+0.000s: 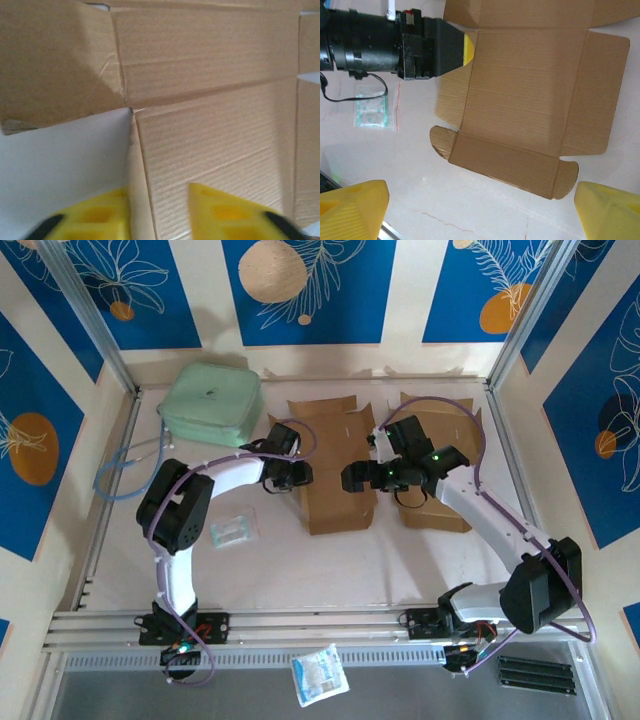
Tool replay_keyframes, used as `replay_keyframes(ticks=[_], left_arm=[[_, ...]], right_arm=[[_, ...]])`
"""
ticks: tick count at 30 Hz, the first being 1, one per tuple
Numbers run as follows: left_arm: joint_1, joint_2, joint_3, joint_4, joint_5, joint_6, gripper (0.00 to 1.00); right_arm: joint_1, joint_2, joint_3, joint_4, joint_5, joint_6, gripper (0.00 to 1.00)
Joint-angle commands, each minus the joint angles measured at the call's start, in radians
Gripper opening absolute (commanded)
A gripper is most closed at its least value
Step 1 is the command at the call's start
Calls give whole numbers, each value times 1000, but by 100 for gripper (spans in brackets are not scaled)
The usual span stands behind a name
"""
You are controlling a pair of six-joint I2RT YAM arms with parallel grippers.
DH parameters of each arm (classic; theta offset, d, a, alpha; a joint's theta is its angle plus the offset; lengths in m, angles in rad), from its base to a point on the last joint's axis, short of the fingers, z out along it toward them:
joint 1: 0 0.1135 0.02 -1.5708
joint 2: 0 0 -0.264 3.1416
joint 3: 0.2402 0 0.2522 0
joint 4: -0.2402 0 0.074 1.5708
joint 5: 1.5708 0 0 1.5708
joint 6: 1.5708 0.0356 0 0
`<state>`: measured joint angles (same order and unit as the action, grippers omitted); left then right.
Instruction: Fold the paper box
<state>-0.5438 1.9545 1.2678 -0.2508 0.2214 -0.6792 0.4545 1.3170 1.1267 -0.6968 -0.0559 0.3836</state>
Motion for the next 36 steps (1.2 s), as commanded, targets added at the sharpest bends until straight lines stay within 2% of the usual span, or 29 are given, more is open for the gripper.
replay_keyframes(ticks=[1, 3, 7, 10, 15, 19, 30, 32, 34, 36], left_arm=[[-6, -8, -32, 58, 62, -1, 8], [-10, -40, -68, 92, 63, 2, 0], [-26, -128, -158, 132, 23, 13, 0], [-37, -189, -235, 158, 10, 6, 0], [-48, -294, -361, 174, -19, 3, 0], [-52, -345, -425, 163, -26, -12, 0], [-68, -375, -491, 214, -12, -51, 0], [-67, -386, -489, 220, -15, -44, 12], [-65, -416, -472, 202, -38, -11, 39], [-59, -465, -417, 117, -102, 63, 61]], right_arm=[[-39, -16, -7, 39, -11, 17, 96], [-89, -7, -10, 73, -33, 8, 96], [-238, 94, 61, 88, -57, -26, 96], [-299, 217, 168, 65, -52, -58, 95], [-275, 449, 374, -13, 9, -147, 94], [-245, 620, 491, -87, 74, -178, 89], [-168, 799, 540, -83, 120, -208, 66], [-165, 817, 555, -83, 124, -226, 51], [-159, 824, 570, -83, 147, -261, 24], [-149, 802, 563, -65, 188, -317, 5]])
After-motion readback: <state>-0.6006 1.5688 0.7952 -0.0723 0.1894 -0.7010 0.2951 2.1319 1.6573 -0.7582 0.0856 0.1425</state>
